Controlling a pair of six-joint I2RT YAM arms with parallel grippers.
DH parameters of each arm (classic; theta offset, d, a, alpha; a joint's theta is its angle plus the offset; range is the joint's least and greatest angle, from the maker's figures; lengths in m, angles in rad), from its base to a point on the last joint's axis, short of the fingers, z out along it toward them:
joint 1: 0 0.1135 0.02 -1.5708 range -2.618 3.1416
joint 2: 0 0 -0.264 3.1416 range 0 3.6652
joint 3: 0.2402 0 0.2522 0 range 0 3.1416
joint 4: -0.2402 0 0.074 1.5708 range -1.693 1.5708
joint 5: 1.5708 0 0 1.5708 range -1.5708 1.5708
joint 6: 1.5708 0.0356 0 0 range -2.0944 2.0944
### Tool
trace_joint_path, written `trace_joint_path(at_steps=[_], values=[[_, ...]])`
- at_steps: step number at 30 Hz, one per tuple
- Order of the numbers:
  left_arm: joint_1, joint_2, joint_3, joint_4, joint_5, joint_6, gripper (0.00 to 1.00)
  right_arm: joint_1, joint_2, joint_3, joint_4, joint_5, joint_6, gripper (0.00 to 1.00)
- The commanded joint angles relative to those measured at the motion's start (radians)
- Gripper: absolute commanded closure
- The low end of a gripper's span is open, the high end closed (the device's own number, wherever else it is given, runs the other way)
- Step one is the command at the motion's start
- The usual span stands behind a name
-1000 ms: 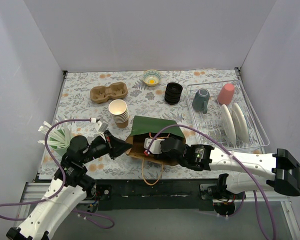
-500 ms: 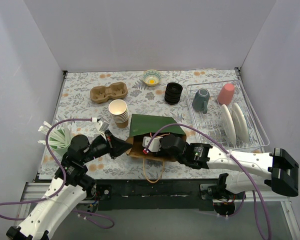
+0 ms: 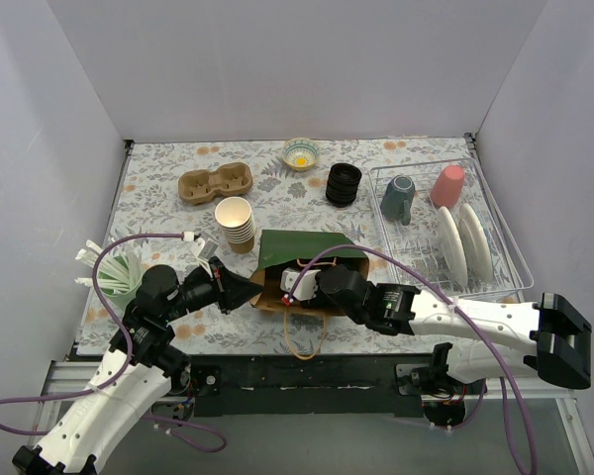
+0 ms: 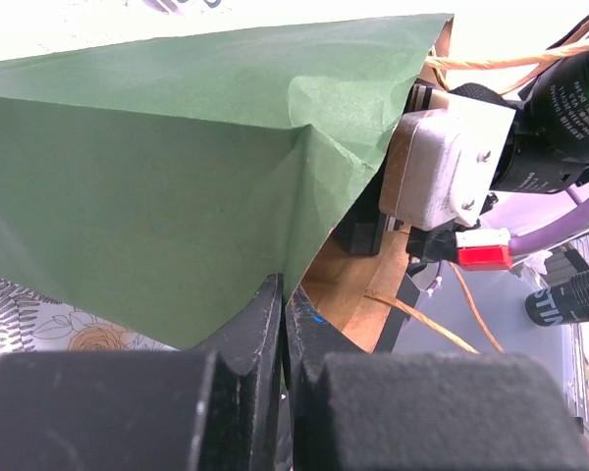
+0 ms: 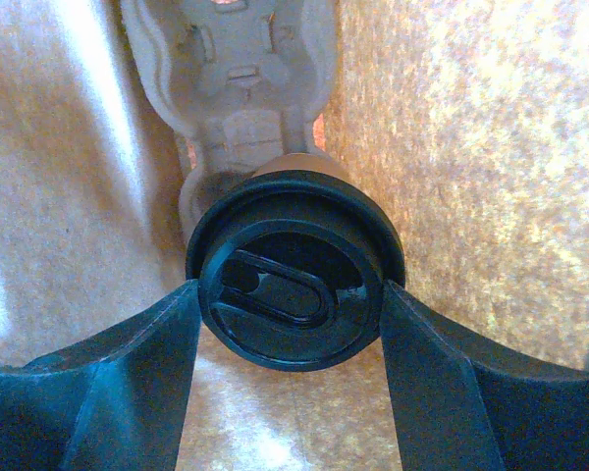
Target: Pack the takeout coffee
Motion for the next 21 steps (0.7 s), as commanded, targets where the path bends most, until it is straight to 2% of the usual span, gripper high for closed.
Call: trace_joint_path(at_steps=[1,15,21], values=[[-0.002,0.002,0.013,0.005,0.016,0.005,1.0,-0.004,-0.015,-0.009,0.036,0.009,0.001,0.67],[-0.001,0.005,0.011,0.004,0.006,0.008,1.0,-0.004,-0.03,0.028,-0.102,0.007,0.067,0.68],[-0.002,0.005,0.013,0.004,0.004,0.01,1.0,-0.007,-0.024,0.01,-0.047,0.016,0.055,0.67]])
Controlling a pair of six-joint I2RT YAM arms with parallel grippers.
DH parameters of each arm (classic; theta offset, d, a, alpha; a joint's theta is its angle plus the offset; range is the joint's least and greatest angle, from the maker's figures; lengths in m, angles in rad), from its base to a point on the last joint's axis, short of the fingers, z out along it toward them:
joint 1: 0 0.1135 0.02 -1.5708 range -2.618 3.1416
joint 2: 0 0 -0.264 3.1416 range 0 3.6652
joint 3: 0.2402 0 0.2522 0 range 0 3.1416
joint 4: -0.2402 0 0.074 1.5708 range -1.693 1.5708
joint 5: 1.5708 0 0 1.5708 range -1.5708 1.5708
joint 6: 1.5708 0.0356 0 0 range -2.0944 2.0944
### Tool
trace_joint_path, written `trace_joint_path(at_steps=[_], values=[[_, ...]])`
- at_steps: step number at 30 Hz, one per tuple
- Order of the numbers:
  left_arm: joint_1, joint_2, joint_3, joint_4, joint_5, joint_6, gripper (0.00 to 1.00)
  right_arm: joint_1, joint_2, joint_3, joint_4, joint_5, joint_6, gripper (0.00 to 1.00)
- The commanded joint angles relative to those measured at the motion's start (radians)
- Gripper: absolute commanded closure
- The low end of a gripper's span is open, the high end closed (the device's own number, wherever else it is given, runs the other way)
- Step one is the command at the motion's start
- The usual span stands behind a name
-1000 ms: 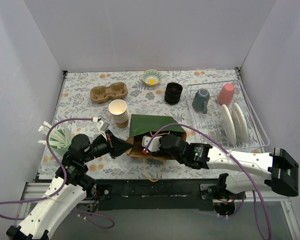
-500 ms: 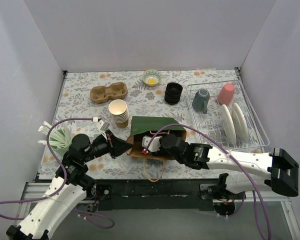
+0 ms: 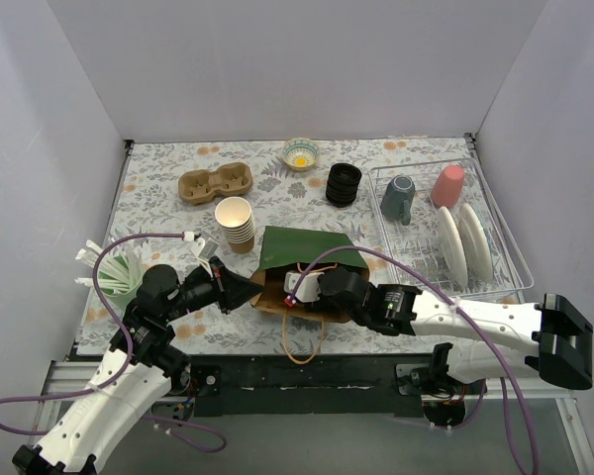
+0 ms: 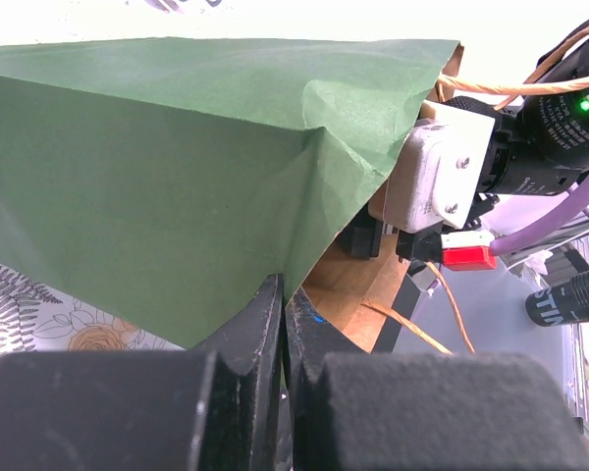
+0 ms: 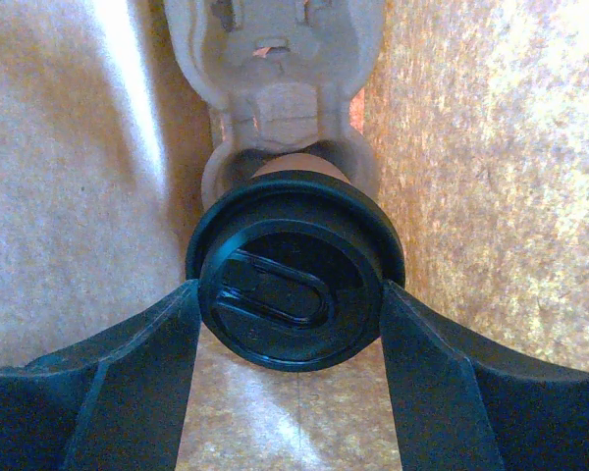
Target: Pack the takeout coffee
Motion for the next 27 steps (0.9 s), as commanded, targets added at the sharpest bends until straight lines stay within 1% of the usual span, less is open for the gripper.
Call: trace_joint_path(at_steps=[1,6,17,27], values=[[-0.001,0.002,0.013,0.004,0.004,0.008,1.0,-0.007,-0.015,0.003,0.049,0.019,-0.001,0.67],[-0.001,0.002,0.016,-0.002,0.004,0.006,1.0,-0.03,-0.003,-0.011,0.118,-0.001,-0.029,0.67],[-0.005,0.003,0.019,-0.012,-0.004,0.003,1.0,-0.081,0.018,-0.039,0.186,-0.056,-0.04,0.68],[-0.014,0.008,0.017,-0.015,-0.018,0.003,1.0,-0.079,-0.022,0.042,0.084,-0.085,-0.026,0.68]])
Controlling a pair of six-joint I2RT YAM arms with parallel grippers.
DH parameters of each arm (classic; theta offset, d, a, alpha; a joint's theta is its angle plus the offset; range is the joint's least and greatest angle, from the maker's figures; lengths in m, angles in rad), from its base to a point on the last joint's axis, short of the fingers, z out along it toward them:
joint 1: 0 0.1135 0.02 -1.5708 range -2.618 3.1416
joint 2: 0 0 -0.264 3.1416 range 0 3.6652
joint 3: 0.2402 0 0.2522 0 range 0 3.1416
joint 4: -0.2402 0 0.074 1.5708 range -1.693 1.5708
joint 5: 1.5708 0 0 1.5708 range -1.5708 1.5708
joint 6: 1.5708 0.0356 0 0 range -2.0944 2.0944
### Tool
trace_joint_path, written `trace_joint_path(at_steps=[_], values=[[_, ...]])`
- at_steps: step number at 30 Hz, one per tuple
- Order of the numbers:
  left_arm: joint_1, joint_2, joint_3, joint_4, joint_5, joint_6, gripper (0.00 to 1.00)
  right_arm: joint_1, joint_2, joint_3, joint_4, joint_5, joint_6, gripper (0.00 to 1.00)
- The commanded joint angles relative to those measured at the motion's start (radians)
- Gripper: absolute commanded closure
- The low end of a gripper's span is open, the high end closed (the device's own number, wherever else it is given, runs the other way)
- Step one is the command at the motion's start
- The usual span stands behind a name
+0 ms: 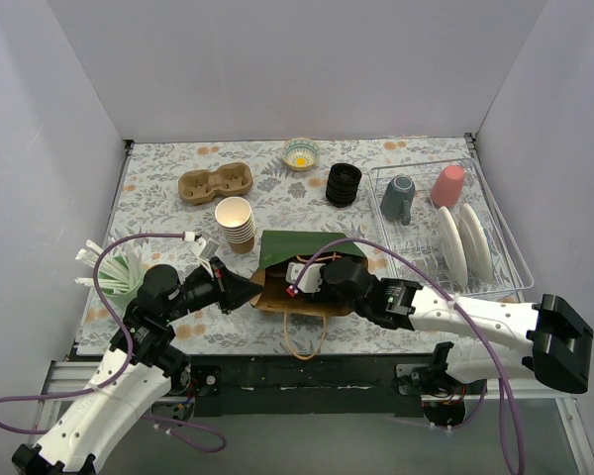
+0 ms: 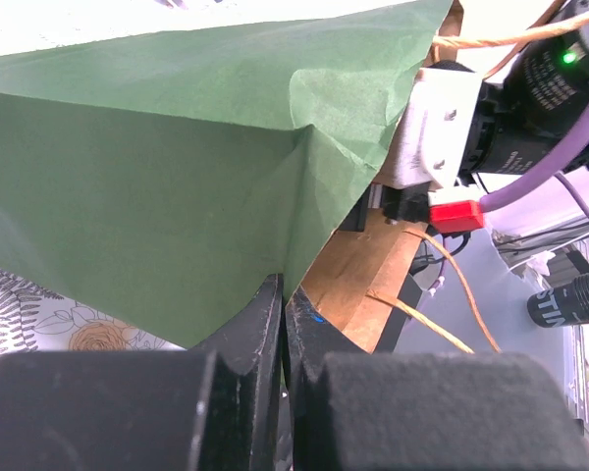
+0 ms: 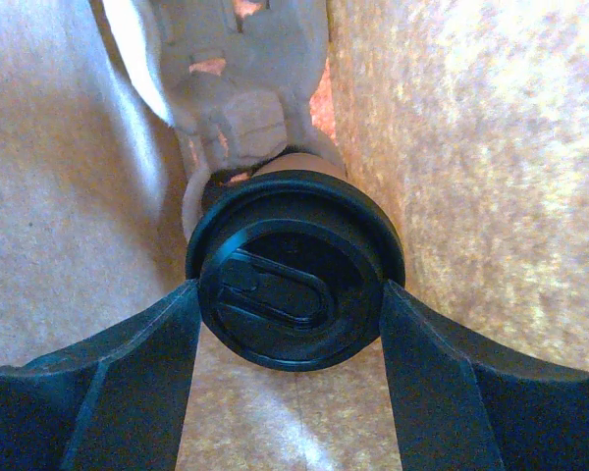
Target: Pack the takeout coffee
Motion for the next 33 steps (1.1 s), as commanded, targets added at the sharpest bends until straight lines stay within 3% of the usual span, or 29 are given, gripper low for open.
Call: trace_joint_path(at_steps=[1,19,33], values=[[-0.007,0.008,0.016,-0.006,-0.005,0.004,1.0,-0.002,-0.035,0.084,-0.032,-0.02,0.0,0.68],[-0.01,0.02,0.016,-0.003,-0.005,0.007,1.0,0.011,-0.063,0.159,-0.204,-0.204,0.078,0.68],[-0.011,0.016,0.019,-0.009,-0.015,0.005,1.0,0.018,0.042,0.11,-0.075,-0.061,0.063,0.71]])
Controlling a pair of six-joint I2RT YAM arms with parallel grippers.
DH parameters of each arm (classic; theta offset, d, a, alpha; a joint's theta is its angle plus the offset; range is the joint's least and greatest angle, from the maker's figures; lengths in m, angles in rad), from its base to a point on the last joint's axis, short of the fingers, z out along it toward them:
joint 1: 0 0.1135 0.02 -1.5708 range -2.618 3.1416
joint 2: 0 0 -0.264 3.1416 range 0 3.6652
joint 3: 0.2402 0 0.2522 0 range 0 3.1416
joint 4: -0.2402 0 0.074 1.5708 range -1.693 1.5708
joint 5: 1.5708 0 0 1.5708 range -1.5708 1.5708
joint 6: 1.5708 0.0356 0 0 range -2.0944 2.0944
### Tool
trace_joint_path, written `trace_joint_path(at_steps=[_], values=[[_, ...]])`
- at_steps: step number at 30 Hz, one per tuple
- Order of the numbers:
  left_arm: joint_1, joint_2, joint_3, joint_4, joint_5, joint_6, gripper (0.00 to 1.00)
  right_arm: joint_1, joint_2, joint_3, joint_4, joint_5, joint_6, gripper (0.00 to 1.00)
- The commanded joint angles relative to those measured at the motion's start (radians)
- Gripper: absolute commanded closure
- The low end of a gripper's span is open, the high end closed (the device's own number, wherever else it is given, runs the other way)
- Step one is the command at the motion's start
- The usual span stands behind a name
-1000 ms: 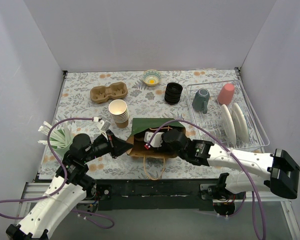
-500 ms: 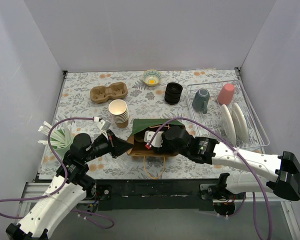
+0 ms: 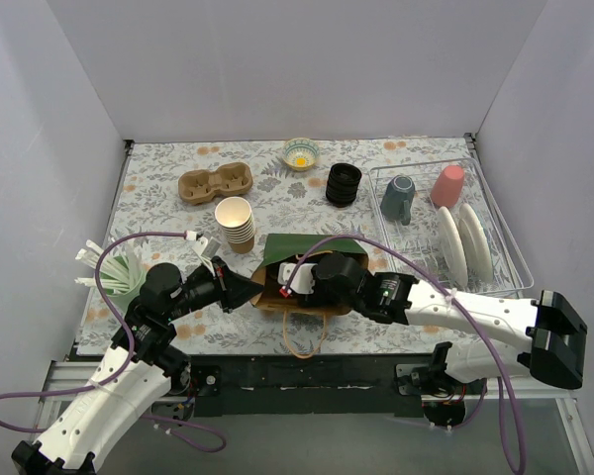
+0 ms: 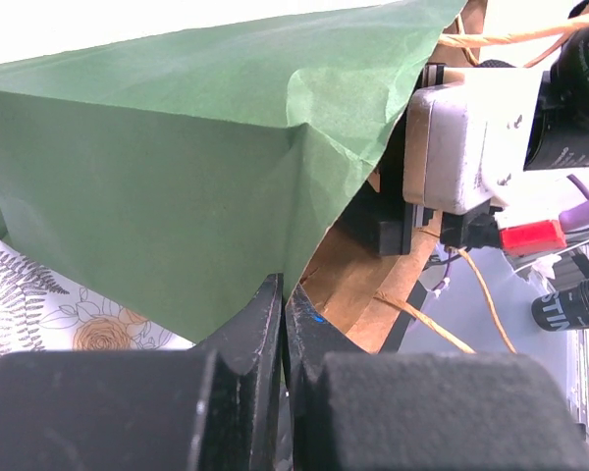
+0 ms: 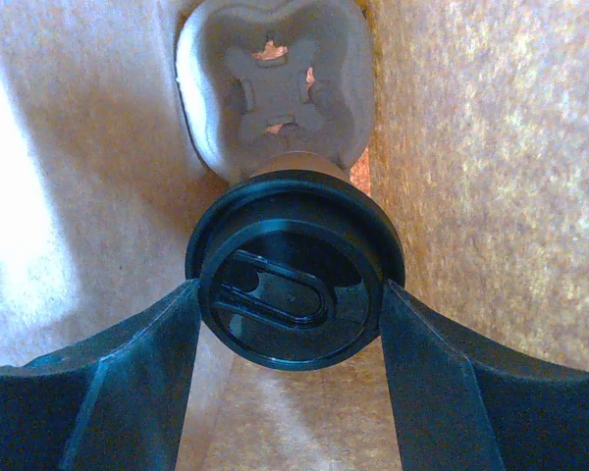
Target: Pack the takeout coffee
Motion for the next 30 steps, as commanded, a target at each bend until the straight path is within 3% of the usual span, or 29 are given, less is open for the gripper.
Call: trace_joint_path(at_steps=[1,14,30], values=[[-0.009,-0.004,0.019,-0.011,0.002,0.005,1.0,0.006,0.018,-0.007,0.085,0.09,-0.002,0.71],[-0.009,-0.001,0.017,-0.011,-0.004,0.004,1.0,0.014,0.025,-0.021,0.111,0.125,-0.014,0.71],[-0.012,0.022,0.011,0.0,-0.009,0.011,1.0,0.014,-0.113,-0.042,-0.057,0.107,-0.018,0.71]])
